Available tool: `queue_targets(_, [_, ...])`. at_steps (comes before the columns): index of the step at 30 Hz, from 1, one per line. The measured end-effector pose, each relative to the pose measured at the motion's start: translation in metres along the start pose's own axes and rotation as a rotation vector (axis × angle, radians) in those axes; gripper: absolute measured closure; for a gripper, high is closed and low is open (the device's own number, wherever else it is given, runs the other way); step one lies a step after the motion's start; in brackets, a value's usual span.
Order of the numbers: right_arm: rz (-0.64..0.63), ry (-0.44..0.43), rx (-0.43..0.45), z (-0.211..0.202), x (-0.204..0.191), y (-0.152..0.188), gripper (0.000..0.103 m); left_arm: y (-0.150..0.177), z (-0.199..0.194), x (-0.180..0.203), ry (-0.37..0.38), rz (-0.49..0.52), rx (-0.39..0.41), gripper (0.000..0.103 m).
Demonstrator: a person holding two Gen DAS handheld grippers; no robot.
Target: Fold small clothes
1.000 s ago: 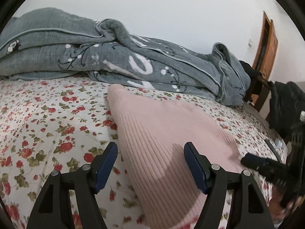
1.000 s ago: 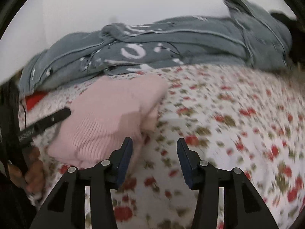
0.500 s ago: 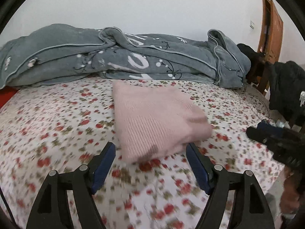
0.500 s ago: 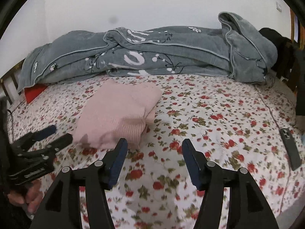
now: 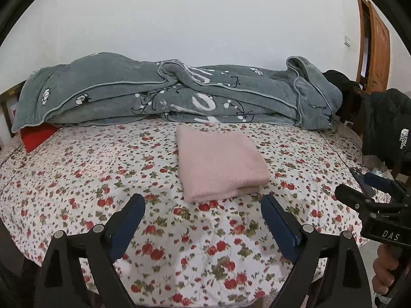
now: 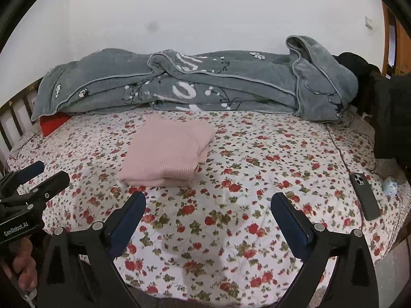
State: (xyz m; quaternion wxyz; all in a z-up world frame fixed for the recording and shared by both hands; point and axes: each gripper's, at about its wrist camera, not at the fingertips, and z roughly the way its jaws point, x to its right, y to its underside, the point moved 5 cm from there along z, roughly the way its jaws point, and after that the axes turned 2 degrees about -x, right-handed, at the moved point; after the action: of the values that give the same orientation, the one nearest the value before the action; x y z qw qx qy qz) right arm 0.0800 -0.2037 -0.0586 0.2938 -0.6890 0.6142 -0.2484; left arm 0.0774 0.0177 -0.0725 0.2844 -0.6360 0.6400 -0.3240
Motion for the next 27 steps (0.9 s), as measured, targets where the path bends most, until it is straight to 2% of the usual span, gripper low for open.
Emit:
queue_targets(10, [0.004,0.005,0.030,-0.028,0.002,0.008,0.006,0.003,-0.017,0.002,-0.023,-0.009,0.020,0.011])
queue_targets(27, [0.034,0.014,0.045,-0.040,0.010,0.006,0.006,0.000,-0.025,0.000,-0.025,-0.009,0.029,0.010])
